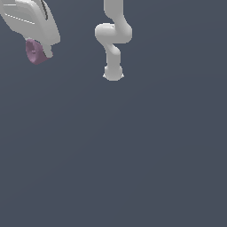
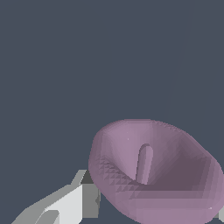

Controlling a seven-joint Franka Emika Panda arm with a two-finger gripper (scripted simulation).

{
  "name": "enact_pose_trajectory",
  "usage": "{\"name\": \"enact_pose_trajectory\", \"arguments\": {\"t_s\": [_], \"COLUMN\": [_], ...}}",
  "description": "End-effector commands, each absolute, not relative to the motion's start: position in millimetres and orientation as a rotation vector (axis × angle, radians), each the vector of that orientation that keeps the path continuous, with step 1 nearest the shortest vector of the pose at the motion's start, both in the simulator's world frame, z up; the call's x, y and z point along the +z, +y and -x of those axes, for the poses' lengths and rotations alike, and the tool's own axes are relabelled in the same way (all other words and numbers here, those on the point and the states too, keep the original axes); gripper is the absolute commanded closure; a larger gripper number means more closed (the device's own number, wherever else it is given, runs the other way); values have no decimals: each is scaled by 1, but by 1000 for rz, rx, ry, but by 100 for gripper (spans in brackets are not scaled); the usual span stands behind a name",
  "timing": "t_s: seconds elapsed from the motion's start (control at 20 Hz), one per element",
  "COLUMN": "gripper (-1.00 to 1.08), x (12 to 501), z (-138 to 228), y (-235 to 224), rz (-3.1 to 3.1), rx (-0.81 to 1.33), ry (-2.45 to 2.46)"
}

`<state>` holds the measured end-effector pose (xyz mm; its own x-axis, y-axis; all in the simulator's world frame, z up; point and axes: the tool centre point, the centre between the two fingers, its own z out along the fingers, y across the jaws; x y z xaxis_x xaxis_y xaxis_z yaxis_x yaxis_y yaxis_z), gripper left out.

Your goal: Pick up the object and move it to a goal position.

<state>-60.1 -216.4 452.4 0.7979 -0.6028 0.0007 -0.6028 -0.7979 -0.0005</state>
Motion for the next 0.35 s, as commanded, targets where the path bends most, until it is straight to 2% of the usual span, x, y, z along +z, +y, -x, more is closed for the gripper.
{"name": "enact_pose_trajectory", "arguments": {"t_s": [0.0,0.3], "gripper": [108,108], "x": [459,463], "z": [60,60], "y": [-221,-225], "rz": [2979,2979], "rx": [0,0], "ry": [997,997]}}
